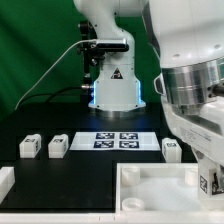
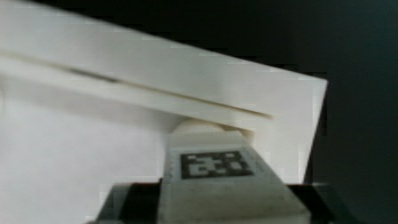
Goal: Assemble one leg
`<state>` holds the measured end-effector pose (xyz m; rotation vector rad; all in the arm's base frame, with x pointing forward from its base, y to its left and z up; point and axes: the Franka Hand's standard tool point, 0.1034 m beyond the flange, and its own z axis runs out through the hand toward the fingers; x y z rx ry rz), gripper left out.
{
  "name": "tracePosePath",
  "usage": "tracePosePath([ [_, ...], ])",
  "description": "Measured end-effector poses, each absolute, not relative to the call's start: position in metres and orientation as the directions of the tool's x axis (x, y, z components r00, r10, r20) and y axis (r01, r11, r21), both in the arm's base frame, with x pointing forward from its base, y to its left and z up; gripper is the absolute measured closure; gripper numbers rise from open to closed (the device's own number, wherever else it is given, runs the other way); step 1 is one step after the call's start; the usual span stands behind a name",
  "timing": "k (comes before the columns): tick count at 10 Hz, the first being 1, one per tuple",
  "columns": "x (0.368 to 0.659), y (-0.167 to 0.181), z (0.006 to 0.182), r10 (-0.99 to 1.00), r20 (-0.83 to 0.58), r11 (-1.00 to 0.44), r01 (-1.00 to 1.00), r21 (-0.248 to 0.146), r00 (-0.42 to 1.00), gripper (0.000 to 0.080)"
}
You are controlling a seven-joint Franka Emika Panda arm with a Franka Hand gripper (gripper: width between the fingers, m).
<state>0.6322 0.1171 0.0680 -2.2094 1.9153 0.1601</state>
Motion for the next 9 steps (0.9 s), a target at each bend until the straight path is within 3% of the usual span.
tracePosePath([
  [1,0.6317,0.1197,0.0677,-0.97,-0.242,0.02,-0.998,-0.055,-0.006,0.0504],
  [2,0.6306,0.1233,0.0673,-0.967,-0.246,0.072,-0.997,-0.04,-0.06,0.0504],
  [3,0.6304,0.1245,0.0673,-0.965,-0.249,0.089,-0.995,-0.035,-0.078,0.0433],
  [4,0.6304,0.1245,0.0673,-0.968,-0.248,0.062,-0.997,-0.042,-0.05,0.0433],
  [5,0.6301,0.1248,0.0671,-0.97,-0.245,0.009,-0.998,-0.055,0.005,0.0249],
  [6,0.6277,0.1256,0.0654,-0.966,-0.236,-0.094,-0.993,-0.074,0.109,0.0249],
  [7,0.6257,0.1265,0.0666,-0.932,-0.218,-0.276,-0.956,-0.094,0.291,0.017],
  [8,0.6258,0.1284,0.0715,-0.852,-0.177,-0.484,-0.87,-0.091,0.493,0.0156],
  [9,0.6281,0.1277,0.0714,-0.823,-0.165,-0.532,-0.839,-0.112,0.543,0.0156],
])
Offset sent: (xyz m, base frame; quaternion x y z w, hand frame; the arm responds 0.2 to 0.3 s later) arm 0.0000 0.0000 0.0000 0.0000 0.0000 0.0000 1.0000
